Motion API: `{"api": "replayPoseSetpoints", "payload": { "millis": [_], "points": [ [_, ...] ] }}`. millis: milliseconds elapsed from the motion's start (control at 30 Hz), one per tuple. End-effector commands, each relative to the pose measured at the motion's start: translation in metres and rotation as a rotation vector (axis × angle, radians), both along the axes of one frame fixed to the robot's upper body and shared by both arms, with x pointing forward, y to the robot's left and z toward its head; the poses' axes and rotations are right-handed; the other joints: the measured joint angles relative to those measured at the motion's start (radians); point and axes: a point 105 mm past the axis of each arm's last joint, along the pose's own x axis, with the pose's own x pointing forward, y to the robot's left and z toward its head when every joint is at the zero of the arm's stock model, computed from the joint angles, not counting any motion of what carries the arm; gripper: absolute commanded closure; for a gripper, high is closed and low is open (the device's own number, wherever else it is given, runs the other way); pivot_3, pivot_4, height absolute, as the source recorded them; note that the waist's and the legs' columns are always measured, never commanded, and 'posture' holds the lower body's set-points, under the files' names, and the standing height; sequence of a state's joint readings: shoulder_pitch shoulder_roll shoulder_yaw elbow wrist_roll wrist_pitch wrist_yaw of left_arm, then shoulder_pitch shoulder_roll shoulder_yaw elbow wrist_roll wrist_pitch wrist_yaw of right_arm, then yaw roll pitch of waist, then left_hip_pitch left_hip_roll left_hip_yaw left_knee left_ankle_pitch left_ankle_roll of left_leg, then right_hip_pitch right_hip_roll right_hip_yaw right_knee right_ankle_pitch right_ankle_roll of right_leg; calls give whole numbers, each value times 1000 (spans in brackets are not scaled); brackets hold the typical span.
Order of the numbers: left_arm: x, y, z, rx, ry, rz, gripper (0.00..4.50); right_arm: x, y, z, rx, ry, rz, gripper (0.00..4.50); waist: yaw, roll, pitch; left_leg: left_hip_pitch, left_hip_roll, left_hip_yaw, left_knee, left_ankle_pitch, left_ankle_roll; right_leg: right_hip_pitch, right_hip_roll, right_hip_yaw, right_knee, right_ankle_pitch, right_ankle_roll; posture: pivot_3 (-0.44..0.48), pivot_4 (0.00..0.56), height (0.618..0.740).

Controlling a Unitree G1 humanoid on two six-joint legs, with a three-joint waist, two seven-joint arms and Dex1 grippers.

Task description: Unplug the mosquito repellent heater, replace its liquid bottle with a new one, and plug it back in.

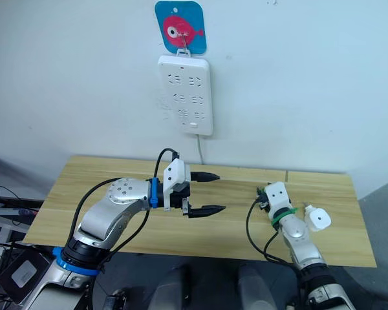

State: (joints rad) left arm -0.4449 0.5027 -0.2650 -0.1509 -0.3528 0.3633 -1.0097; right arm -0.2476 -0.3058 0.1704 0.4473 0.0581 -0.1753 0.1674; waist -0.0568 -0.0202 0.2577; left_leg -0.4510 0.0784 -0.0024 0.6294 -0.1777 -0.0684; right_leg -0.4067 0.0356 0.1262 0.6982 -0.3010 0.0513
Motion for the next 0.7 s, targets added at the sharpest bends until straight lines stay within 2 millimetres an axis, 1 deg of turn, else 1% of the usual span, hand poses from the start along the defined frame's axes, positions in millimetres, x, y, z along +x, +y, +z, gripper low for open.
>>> {"api": "replayPoseSetpoints", "payload": {
  "millis": [33, 133, 200, 267, 333, 367, 400, 533, 567, 600, 633, 667, 700],
  "points": [
    [2, 4, 12, -31, -65, 35, 0, -3, -9, 15, -13, -56, -2, 1138, 0, 0, 0, 0, 0, 0, 0, 0, 0, 0, 0, 0, 0, 0, 0, -34, 229, 740],
    [9, 15, 7, -23, -74, 123, 0, -11, -14, 32, -42, -113, 31, 70, 1, 0, 0, 0, 0, 0, 0, 0, 0, 0, 0, 0, 0, 0, 0, -37, 244, 740],
    [12, 25, 2, -23, -70, 198, 0, -16, -12, 48, -33, -151, 53, 25, -1, 0, 0, 0, 0, 0, 0, 0, 0, 0, 0, 0, 0, 0, 0, -41, 253, 740],
    [13, 41, -9, -31, -50, 298, 0, -20, -6, 68, 2, -180, 74, 25, -5, 0, 0, 1, 0, 0, 0, 0, 0, 0, 0, 0, 0, 0, 0, -41, 253, 740],
    [13, 61, -22, -62, -44, 457, 0, -25, 11, 84, 27, -159, 158, 25, -11, 1, 1, 2, 1, 0, 0, 0, 0, 0, 1, 1, 1, 0, 0, -50, 270, 740],
    [11, 75, -29, -74, -57, 560, 0, -29, 25, 90, 31, -137, 229, 25, -13, 1, 1, 2, 1, 0, -1, 0, 0, 0, 1, 1, 2, 0, 0, -49, 273, 740],
    [7, 87, -36, -74, -78, 645, 0, -32, 36, 94, 32, -118, 291, 25, -16, 1, 1, 2, 2, 0, -1, 0, 0, 0, 1, 1, 2, 0, 0, -45, 277, 740],
    [-4, 118, -52, -81, -112, 882, 0, -40, 62, 107, 48, -61, 453, 25, 1, 0, 2, 2, 2, -1, 0, 0, 0, 1, 0, 0, 1, 0, 0, -24, 287, 740],
    [-6, 133, -59, -101, -93, 993, 0, -44, 73, 110, 42, -43, 527, 25, 6, -1, 3, 2, 1, 0, 0, 0, 0, 1, 0, 1, 1, 0, 0, -20, 290, 740],
    [-8, 141, -64, -115, -79, 1066, 0, -47, 78, 113, 36, -30, 573, 25, 9, -1, 4, 2, 1, -1, 0, 0, 0, 1, 0, 1, 1, -1, 0, -10, 297, 740],
    [-11, 154, -73, -142, -47, 1163, 0, -51, 88, 116, 17, -19, 641, 25, 11, -1, 5, 2, 1, 0, 1, 0, 0, 1, 0, 1, 0, -2, 2, -4, 301, 740],
    [-14, 163, -81, -161, -21, 1237, 0, -53, 96, 120, 4, -12, 697, 25, 14, -1, 5, 2, 1, 1, 1, 0, 0, 2, -1, 2, 0, -3, 3, 7, 305, 740],
    [-16, 167, -87, -168, -10, 1273, 0, -54, 102, 123, -3, -8, 730, 25, 16, -2, 7, 2, 0, 2, 1, 1, 1, 2, -2, 2, -1, -3, 3, 11, 307, 740]
  ]
}}
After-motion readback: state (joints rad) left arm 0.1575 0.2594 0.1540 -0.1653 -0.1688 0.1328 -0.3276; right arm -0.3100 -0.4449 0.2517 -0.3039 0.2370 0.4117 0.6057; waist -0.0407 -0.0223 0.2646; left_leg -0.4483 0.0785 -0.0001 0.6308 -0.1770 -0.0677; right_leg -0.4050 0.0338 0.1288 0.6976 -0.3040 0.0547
